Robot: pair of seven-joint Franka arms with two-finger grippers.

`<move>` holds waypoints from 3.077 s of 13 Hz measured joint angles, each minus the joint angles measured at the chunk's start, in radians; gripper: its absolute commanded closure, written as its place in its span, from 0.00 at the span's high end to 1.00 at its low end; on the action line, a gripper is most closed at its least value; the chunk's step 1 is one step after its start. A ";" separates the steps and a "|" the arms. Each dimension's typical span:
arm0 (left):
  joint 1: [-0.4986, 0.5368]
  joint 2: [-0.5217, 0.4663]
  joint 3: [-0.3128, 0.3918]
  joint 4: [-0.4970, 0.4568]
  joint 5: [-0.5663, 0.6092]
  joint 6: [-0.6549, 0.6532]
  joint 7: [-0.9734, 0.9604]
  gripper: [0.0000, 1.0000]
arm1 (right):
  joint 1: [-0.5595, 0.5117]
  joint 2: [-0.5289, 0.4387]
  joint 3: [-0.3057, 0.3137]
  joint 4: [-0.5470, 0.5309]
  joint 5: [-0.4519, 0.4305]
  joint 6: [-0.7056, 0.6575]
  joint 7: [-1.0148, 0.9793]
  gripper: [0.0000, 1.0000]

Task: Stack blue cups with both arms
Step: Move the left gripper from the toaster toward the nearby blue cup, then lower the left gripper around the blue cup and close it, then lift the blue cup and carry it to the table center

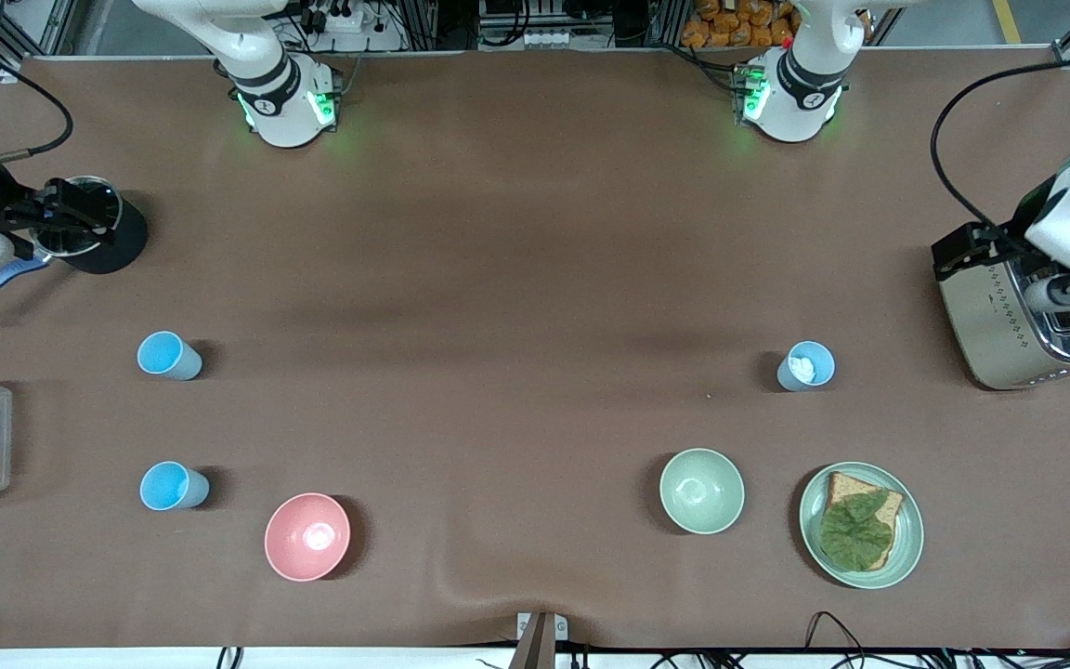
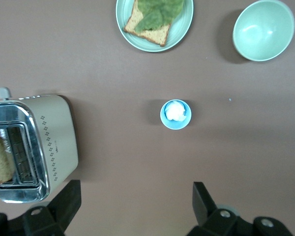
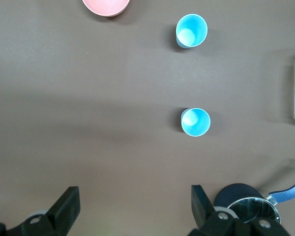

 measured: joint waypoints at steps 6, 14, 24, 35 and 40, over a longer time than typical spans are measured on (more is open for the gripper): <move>0.044 0.056 0.001 -0.377 0.000 0.506 0.004 1.00 | 0.000 0.000 0.000 0.000 0.000 -0.010 0.000 1.00; 0.041 0.238 -0.008 -0.507 0.000 0.812 0.004 0.85 | 0.000 0.001 0.000 0.000 0.000 -0.017 0.000 1.00; 0.039 0.295 -0.024 -0.509 0.000 0.844 0.005 0.00 | 0.000 0.001 0.000 0.000 0.001 -0.018 0.000 1.00; -0.090 0.294 -0.251 -0.362 -0.002 0.739 -0.388 0.00 | 0.001 0.001 0.000 0.000 0.001 -0.019 -0.001 1.00; -0.324 0.386 -0.252 -0.237 -0.002 0.737 -0.752 0.00 | 0.008 0.002 0.001 -0.001 0.001 -0.037 -0.001 1.00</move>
